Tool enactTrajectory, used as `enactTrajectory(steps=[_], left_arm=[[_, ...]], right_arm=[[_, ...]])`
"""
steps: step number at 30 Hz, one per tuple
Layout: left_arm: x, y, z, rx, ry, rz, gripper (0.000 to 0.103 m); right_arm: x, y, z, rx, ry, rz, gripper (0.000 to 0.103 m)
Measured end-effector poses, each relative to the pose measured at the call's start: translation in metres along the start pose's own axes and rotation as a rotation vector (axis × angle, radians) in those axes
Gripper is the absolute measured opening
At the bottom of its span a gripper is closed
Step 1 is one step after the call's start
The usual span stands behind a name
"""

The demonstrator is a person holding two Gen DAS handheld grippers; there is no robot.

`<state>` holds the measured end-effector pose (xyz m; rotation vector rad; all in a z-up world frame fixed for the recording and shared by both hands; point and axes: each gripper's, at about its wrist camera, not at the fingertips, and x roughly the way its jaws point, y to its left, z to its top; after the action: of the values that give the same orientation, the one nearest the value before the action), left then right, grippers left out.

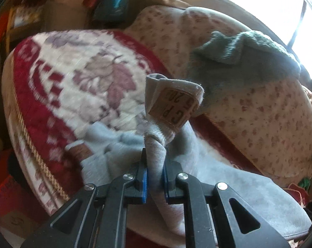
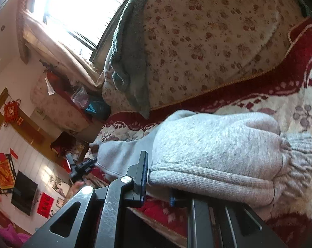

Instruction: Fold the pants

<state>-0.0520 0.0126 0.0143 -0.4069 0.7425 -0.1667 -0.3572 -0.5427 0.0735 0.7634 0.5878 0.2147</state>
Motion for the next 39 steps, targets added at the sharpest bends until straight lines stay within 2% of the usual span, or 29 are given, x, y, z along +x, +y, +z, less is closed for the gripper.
enactTrajectory(steps=[7,10,16,18,20,22,24,25,26,27,28,31,33,37,39], left_arm=[[-0.009,0.024,-0.008,-0.032,0.002,0.008,0.011],[-0.002,0.036,-0.012,-0.046,0.011,0.04,0.011],[0.021,0.061,-0.03,-0.08,0.056,0.116,0.011],[0.025,0.062,-0.033,-0.075,0.058,0.131,0.011],[0.026,0.056,-0.034,-0.043,0.054,0.162,0.014],[0.022,0.05,-0.034,-0.01,0.042,0.203,0.018],[0.015,0.047,-0.033,-0.003,0.021,0.239,0.026],[0.009,0.047,-0.033,-0.004,0.009,0.255,0.035],[0.003,0.047,-0.033,-0.008,-0.006,0.277,0.048],[-0.005,0.045,-0.033,-0.009,-0.027,0.299,0.051],[-0.012,0.043,-0.034,0.0,-0.053,0.313,0.052],[-0.034,0.026,-0.036,0.057,-0.107,0.342,0.053],[-0.045,0.01,-0.038,0.091,-0.128,0.333,0.055],[-0.056,-0.033,-0.043,0.157,-0.145,0.263,0.061],[-0.055,-0.061,-0.051,0.191,-0.134,0.209,0.065]], right_arm=[[-0.015,0.006,-0.001,0.015,0.009,0.06,0.018],[-0.017,0.007,-0.005,-0.019,0.032,0.042,0.018],[0.016,-0.028,-0.043,-0.005,0.167,-0.091,0.018],[0.03,-0.049,-0.058,0.012,0.201,-0.171,0.018],[0.033,-0.069,-0.064,0.072,0.2,-0.18,0.021],[0.029,-0.091,-0.068,0.168,0.2,-0.126,0.022],[0.021,-0.099,-0.067,0.217,0.205,-0.094,0.032],[0.014,-0.099,-0.065,0.222,0.202,-0.079,0.036],[0.004,-0.097,-0.062,0.203,0.194,-0.083,0.051],[-0.004,-0.095,-0.061,0.188,0.189,-0.092,0.068],[-0.012,-0.094,-0.059,0.176,0.184,-0.098,0.074],[-0.037,-0.091,-0.047,0.149,0.19,-0.086,0.076],[-0.053,-0.091,-0.036,0.123,0.156,-0.114,0.078],[-0.074,-0.12,-0.014,0.173,0.082,-0.142,0.082],[-0.07,-0.145,-0.001,0.201,0.076,-0.157,0.084]])
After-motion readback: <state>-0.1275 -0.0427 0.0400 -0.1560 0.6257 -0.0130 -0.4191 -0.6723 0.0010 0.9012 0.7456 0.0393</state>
